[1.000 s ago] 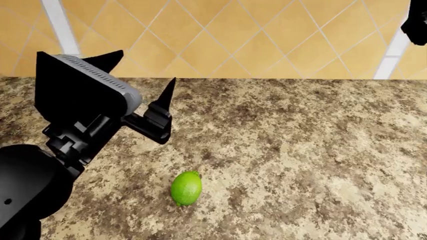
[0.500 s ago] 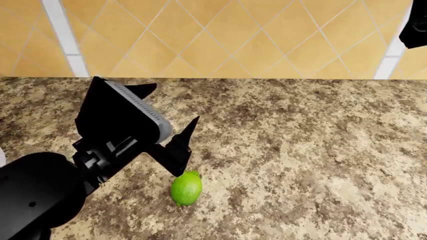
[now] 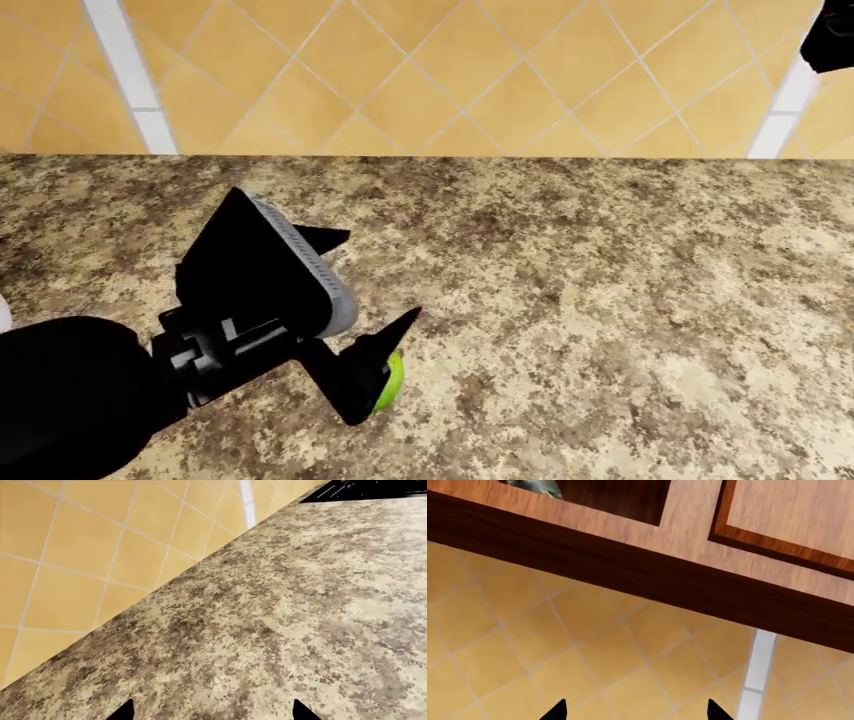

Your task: Pick the lime, squash from the counter and place them in the cabinet. Then close the cabinet.

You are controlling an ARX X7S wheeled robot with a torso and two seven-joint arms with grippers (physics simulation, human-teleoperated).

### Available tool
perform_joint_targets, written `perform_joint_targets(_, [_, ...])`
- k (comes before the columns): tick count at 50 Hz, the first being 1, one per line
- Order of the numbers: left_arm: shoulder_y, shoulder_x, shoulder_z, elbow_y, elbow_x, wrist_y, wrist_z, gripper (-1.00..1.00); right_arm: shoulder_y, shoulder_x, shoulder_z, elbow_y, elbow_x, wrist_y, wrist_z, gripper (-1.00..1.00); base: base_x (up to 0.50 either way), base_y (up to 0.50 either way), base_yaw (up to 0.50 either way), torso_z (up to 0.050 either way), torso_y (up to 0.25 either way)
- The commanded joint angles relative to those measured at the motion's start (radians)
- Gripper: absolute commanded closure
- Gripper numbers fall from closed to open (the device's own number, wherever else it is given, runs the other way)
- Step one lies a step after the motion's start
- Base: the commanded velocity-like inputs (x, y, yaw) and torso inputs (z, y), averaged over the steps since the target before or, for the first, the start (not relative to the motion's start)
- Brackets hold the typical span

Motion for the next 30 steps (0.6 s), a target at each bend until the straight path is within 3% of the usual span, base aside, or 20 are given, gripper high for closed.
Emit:
perform_joint_targets(1, [0.034, -0.034, 0.101, -0.009, 0.042, 0.024, 0.017, -1.00, 0.039, -0.009, -0.051, 0.046, -0.012, -0.036, 0.004, -1.00, 0.00, 0.00, 0.00, 0.000, 0.000])
perform_joint_targets(30, [0.108, -0.072, 0.263, -0.072, 0.186, 0.161, 0.041, -1.00, 0.054, -0.003, -0.082, 0.061, -0.013, -0.053, 0.023, -1.00, 0.00, 0.00, 0.00, 0.000, 0.000])
